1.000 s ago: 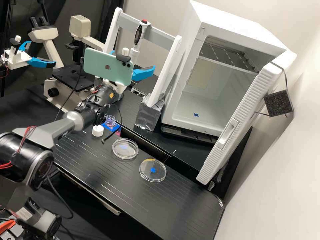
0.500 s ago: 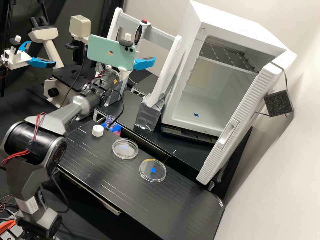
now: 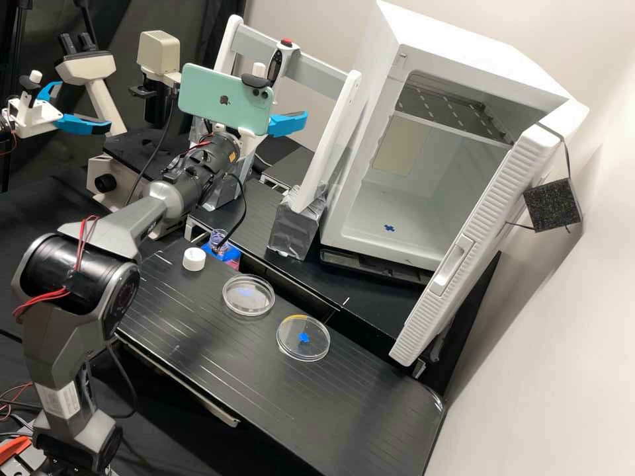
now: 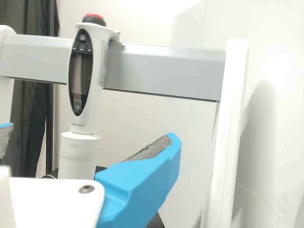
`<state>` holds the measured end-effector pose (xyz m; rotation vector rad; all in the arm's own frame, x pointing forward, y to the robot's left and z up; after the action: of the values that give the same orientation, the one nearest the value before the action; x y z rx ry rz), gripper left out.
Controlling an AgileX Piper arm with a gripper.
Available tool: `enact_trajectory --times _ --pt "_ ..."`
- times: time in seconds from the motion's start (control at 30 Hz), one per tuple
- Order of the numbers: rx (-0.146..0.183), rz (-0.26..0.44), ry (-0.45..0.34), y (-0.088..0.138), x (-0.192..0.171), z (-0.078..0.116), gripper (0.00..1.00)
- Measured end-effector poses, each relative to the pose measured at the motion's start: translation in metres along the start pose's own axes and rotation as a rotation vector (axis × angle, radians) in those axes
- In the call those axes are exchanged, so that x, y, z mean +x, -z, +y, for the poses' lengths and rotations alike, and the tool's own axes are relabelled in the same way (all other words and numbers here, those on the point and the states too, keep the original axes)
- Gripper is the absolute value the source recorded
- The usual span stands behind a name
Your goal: Use the pipette
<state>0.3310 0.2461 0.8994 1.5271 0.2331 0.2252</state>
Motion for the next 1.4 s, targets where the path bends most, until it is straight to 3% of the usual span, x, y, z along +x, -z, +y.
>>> enact_trajectory --times 0.37,0.7,0.83,0.93,1.07,1.4 --pt "-0.005 -0.040 0.001 -0.004 0.007 -0.001 0.00" --pt "-0.058 -0.039 0.006 0.000 0.012 -0.001 0.00" --pt "-0.061 -0.046 0.017 0.000 0.014 -0.003 0.00" --pt "-0.046 -0.052 0.028 0.000 0.015 -0.005 0.00" --pt "-0.063 -0.055 0.034 0.001 0.016 -0.006 0.00" --pt "-0.061 -0.054 0.039 0.007 0.017 -0.008 0.00"
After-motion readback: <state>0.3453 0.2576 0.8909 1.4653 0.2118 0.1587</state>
